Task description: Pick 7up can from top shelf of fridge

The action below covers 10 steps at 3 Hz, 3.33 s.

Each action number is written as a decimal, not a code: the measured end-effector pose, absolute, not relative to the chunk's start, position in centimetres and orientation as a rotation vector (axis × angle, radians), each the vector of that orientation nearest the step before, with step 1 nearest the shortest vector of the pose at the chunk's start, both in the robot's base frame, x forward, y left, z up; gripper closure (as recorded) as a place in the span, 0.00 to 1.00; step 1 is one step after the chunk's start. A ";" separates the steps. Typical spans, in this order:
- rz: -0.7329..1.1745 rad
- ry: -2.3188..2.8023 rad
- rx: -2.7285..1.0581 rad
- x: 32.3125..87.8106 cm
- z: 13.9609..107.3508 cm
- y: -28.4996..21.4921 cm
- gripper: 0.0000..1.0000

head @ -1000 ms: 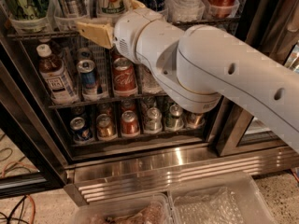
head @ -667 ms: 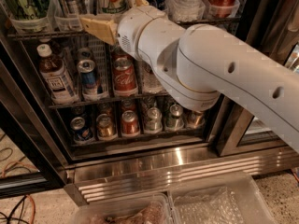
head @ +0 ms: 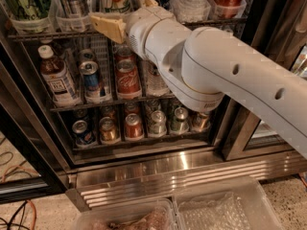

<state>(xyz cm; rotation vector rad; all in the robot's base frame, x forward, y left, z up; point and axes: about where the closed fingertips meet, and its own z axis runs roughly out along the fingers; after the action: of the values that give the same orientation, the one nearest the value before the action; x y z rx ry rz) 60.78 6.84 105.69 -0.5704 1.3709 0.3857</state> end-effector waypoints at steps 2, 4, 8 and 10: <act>0.422 1.354 -0.580 62.7 105.4 7.6 0.23; 0.422 1.349 -0.589 62.5 105.6 7.7 0.24; 0.432 1.345 -0.620 64.0 106.2 8.3 0.31; 0.454 1.353 -0.616 64.1 105.5 8.9 0.72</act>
Offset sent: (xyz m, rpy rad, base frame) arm 0.0339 0.0105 -0.0026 0.0220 -0.0094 0.0539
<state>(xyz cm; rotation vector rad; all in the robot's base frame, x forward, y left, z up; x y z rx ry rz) 64.12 8.88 105.55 -0.6160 1.3531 0.4536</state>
